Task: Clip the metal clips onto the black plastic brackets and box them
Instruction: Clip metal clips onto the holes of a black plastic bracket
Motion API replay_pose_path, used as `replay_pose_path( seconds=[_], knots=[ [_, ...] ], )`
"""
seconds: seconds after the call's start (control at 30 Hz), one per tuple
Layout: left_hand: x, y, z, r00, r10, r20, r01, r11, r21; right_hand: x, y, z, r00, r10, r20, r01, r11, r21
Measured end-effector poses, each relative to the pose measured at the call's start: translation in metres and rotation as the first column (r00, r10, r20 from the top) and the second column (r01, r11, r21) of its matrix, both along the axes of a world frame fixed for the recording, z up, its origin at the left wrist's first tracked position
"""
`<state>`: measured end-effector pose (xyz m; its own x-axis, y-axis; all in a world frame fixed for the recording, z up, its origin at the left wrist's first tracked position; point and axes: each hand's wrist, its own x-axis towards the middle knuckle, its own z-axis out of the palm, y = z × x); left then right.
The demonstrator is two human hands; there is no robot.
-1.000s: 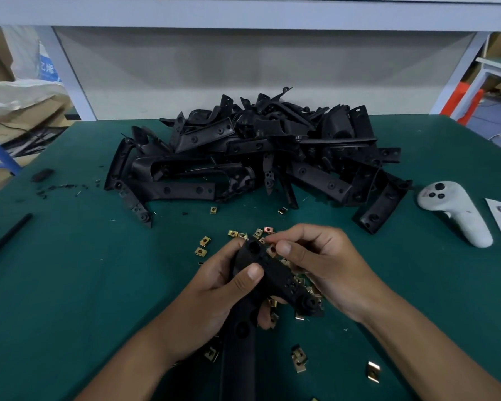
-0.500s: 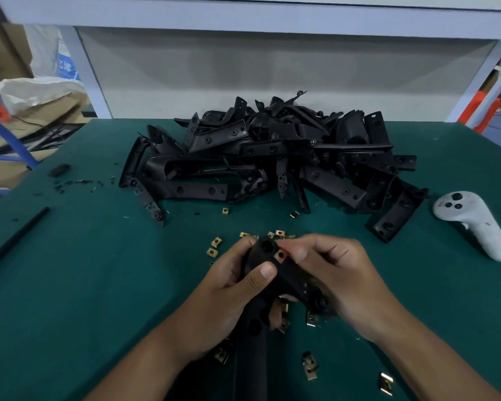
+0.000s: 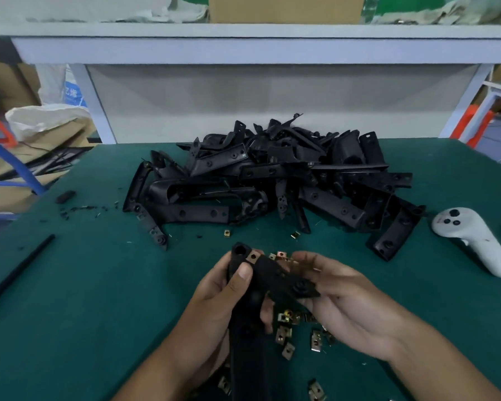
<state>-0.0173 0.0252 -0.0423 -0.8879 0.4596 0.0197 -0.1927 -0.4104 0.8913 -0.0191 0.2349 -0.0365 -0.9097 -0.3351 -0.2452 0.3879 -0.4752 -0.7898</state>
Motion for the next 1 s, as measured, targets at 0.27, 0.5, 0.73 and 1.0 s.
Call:
replay_pose_path(
  seconds=[0.27, 0.5, 0.73, 1.0],
  knots=[
    [-0.011, -0.002, -0.007, 0.995, 0.033, 0.089, -0.040, 0.996, 0.075, -0.003, 0.006, 0.009, 1.000, -0.020, 0.021, 0.020, 0.999, -0.042],
    [-0.011, -0.003, -0.009, 0.999, 0.000, 0.048, -0.003, 0.998, 0.061, -0.003, 0.004, 0.008, 0.994, -0.085, 0.069, 0.081, 0.995, 0.061],
    [-0.010, 0.001, -0.005, 0.992, 0.099, 0.076, -0.106, 0.989, 0.102, 0.001, 0.002, 0.009, 1.000, -0.004, 0.019, 0.001, 0.985, 0.170],
    [-0.005, 0.000, -0.001, 0.986, 0.166, 0.024, -0.164, 0.985, -0.051, -0.003, 0.007, 0.006, 0.997, -0.040, -0.072, 0.055, 0.974, 0.218]
  ],
)
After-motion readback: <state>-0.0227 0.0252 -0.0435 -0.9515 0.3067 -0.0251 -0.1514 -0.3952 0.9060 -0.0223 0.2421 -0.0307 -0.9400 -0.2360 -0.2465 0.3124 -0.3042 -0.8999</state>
